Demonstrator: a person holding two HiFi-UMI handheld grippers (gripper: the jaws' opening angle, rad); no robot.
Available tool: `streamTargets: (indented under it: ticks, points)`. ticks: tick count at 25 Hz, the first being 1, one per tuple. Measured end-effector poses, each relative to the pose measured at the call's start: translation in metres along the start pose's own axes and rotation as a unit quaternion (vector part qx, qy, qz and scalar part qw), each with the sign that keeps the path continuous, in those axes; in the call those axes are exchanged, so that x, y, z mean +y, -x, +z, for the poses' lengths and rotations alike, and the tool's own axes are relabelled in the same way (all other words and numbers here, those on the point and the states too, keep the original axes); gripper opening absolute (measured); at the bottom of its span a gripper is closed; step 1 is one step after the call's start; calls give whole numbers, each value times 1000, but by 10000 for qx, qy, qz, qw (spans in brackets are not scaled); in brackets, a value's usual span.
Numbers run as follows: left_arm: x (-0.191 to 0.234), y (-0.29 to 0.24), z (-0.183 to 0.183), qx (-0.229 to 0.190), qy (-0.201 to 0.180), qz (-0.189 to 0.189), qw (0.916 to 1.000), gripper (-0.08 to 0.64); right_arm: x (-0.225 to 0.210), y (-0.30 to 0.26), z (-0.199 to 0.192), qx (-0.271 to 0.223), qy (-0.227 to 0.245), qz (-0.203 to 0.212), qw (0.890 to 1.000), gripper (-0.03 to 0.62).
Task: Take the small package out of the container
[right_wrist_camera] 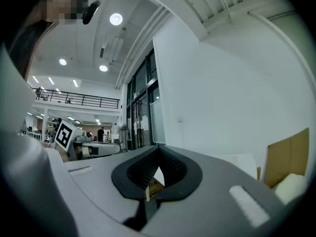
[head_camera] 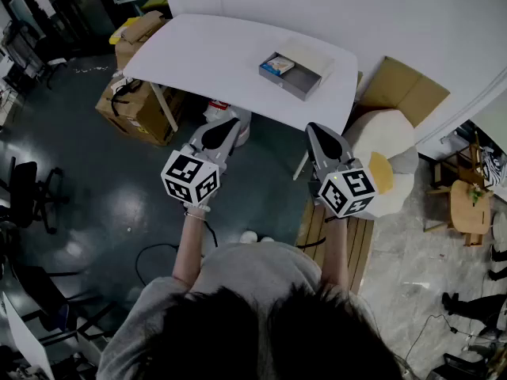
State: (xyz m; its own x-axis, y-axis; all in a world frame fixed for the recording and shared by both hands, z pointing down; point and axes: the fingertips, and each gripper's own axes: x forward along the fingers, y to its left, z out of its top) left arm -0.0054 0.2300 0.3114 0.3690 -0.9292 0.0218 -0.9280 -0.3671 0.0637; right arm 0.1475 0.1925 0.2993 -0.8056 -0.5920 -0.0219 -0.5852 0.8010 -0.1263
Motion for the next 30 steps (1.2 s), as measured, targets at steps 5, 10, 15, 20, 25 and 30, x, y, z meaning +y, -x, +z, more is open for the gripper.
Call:
streamTargets:
  ticks: [5, 10, 15, 20, 25, 30]
  points:
    - [-2, -3, 1, 0, -2, 6, 10000, -11, -3, 2, 1, -19, -26, 8, 10000, 12]
    - [-7, -7, -1, -7, 6, 54, 10000, -11, -9, 6, 0, -73, -139, 76, 9998, 12]
    - [-12, -14, -1, 20, 0, 107, 9999, -11, -16, 6, 1, -69, -177, 185, 9996, 14]
    - [-13, -12, -5, 32, 33, 177, 9998, -11, -15, 1, -1, -74, -204, 257, 9994, 14]
    - [-6, -14, -10, 78, 120, 227, 9996, -11, -15, -10, -6, -6, -251, 314, 9992, 14]
    - [8, -22, -16, 114, 199, 187, 9996, -11, -17, -26, -11, 55, -269, 308, 9991, 14]
